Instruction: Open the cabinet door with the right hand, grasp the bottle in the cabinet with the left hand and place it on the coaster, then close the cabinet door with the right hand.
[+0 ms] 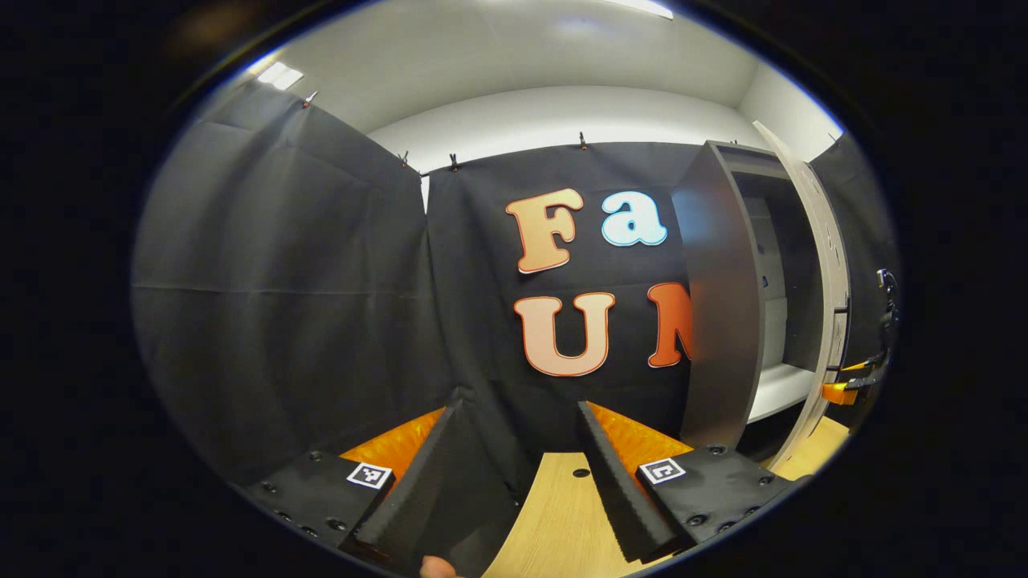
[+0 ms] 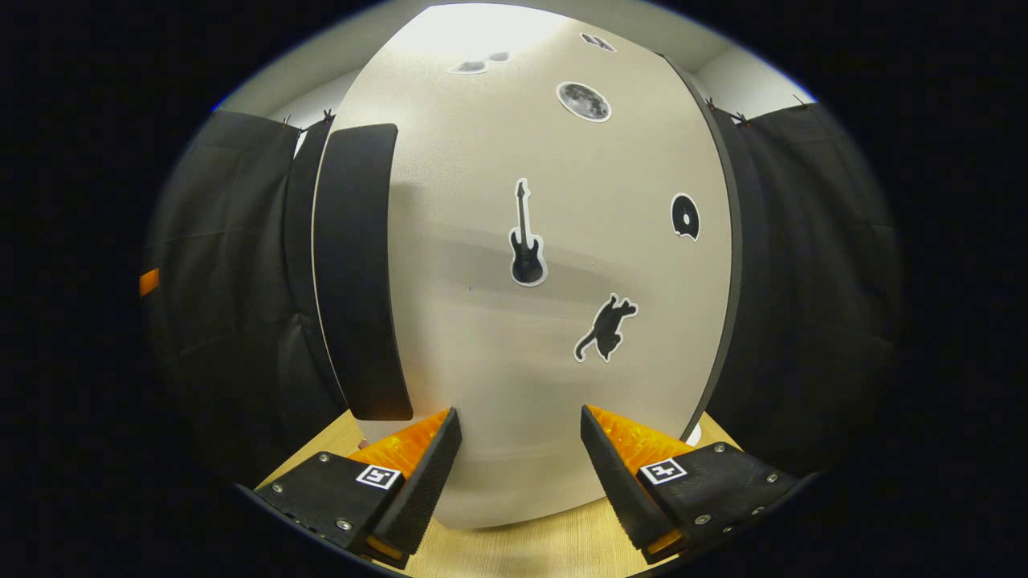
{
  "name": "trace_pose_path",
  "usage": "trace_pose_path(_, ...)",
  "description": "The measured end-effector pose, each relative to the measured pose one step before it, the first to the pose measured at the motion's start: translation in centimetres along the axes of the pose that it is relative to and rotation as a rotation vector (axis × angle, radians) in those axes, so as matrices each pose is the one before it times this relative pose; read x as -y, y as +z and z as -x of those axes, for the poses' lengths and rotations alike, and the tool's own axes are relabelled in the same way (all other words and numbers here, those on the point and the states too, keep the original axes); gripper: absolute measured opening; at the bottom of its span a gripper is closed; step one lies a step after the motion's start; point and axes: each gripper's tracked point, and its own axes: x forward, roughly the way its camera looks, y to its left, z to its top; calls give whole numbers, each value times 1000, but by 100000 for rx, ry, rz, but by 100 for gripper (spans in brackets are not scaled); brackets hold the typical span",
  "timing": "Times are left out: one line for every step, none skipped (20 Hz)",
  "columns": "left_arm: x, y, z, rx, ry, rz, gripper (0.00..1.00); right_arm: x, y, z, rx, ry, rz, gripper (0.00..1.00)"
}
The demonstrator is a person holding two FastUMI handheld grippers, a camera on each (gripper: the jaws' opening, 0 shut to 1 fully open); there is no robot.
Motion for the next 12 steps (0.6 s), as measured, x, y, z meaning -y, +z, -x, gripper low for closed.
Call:
trace_pose_path(-258, -21, -20, 170, 84, 102, 95, -39, 61, 16, 330, -514, 1174, 93)
trace_pose_path(-261, -46, -161, 238, 193, -64, 95, -38, 57, -36, 347, -355, 1181, 92)
trace_pose_path(-295, 1, -174, 125, 220, -216, 95, -41, 74, 59, 205, -309, 968, 93)
trace_pose_path(-169, 9, -135, 191, 369, -281, 96, 4, 38, -61, 177, -375, 597, 93)
trace_pose_path(-245, -51, -94, 49, 303, -180, 96, -18, 48, 37, 190, -378, 424, 93)
trace_pose_path(-102, -74, -29, 53, 225, -25, 96, 14, 22, -180, 61, -419, 293, 93)
trace_pose_path(-51, -98, -141, 82, 48, -56, 96, 9, -33, -291, 184, -506, 74, 93)
trace_pose_path(35, -4, -51, 55, -37, -168, 95, 2, -48, -302, 192, -545, -1, 93)
trace_pose_path(-180, -77, -22, -60, -17, -295, 95, -25, 43, -85, 244, -586, -292, 93)
trace_pose_path(-36, -96, -125, -109, 49, -316, 95, -26, -30, -177, 213, -521, -536, 93)
trace_pose_path(4, -146, -218, -197, -98, -224, 95, -35, 38, -144, 183, -479, -757, 93)
trace_pose_path(138, -112, -201, -91, -298, -63, 96, -64, -46, -181, 28, -436, -826, 93)
